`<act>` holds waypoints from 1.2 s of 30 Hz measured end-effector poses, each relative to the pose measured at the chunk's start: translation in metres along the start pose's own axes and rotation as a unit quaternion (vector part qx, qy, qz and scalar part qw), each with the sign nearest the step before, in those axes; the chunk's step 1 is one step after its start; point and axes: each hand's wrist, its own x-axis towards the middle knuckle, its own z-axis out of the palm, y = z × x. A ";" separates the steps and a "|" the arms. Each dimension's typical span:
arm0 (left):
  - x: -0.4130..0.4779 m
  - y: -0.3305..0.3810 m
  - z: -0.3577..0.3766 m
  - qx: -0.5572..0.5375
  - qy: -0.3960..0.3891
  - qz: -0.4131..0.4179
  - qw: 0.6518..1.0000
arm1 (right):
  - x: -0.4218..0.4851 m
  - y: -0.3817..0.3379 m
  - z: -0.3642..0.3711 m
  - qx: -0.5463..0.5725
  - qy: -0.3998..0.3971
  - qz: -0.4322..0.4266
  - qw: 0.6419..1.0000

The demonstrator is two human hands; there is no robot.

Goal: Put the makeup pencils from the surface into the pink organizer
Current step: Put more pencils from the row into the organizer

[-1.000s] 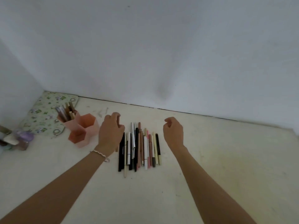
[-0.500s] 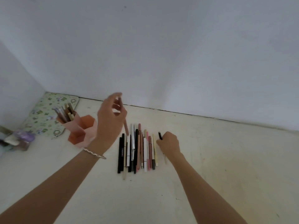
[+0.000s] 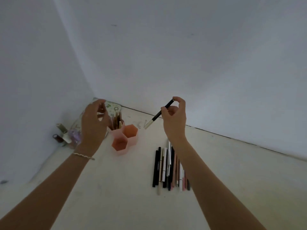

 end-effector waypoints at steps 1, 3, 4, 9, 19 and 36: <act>-0.004 -0.006 0.000 0.018 -0.028 0.009 0.999 | -0.003 -0.004 0.011 0.007 -0.003 -0.015 1.000; -0.008 -0.015 -0.004 0.079 -0.042 0.046 0.995 | -0.010 -0.013 0.031 0.027 -0.006 -0.051 0.998; -0.008 -0.018 -0.009 0.094 -0.034 0.052 0.994 | -0.013 -0.017 0.040 0.038 -0.007 -0.072 0.997; 0.011 -0.016 -0.047 0.007 0.037 0.011 0.999 | -0.023 -0.025 0.087 0.013 -0.045 -0.187 0.981; 0.011 0.009 -0.049 -0.053 0.040 -0.027 0.997 | -0.044 0.034 0.110 -0.303 -0.151 -0.304 0.890; -0.137 0.053 0.124 0.208 -0.417 -0.147 0.872 | -0.015 0.070 -0.101 -0.217 0.103 -0.082 0.967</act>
